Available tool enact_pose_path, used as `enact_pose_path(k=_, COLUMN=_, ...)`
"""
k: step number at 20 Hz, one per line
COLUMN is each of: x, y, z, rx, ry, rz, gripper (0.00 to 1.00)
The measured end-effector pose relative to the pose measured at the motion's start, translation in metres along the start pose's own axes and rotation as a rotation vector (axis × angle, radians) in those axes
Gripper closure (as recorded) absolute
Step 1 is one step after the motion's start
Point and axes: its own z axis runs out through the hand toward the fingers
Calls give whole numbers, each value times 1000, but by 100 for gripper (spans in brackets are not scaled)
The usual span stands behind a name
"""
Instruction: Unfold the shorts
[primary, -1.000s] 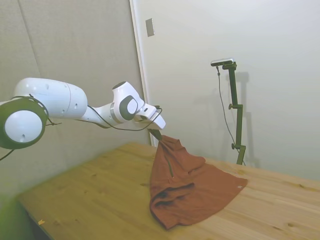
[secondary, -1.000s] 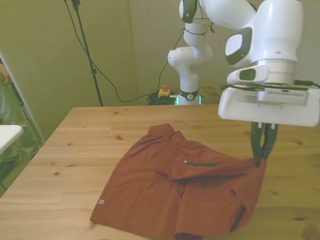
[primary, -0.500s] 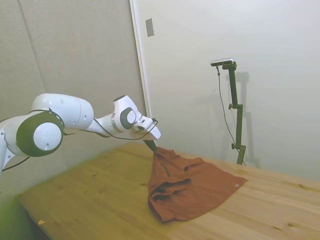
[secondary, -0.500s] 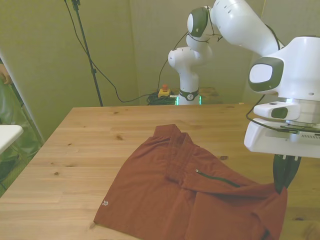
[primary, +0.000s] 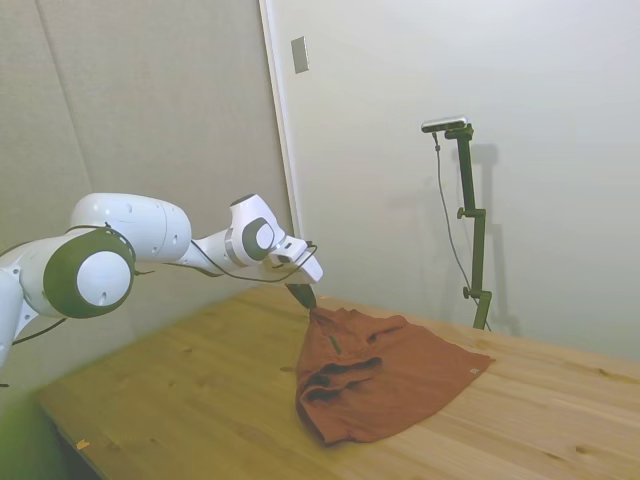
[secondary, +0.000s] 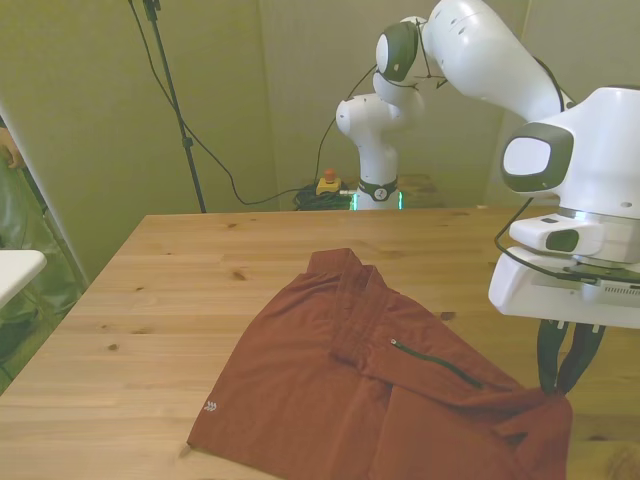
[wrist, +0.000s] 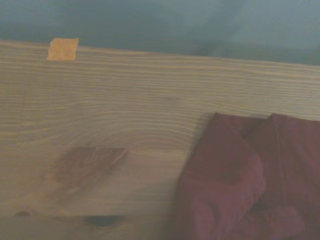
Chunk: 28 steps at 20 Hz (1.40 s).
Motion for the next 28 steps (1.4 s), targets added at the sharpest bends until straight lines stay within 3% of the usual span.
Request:
enact_pose_path(k=13, x=-3, y=20, z=-15, rx=-2, ry=-1, rz=-32, gripper=0)
enact_pose_path(k=16, x=-10, y=54, z=-37, rx=-5, ry=9, rz=-46, gripper=0)
enact_pose_path(k=22, x=11, y=81, z=-50, rx=40, ry=14, rz=-62, gripper=0)
enact_pose_path(k=28, x=55, y=157, z=-57, rx=110, ry=-118, rz=-187, gripper=0)
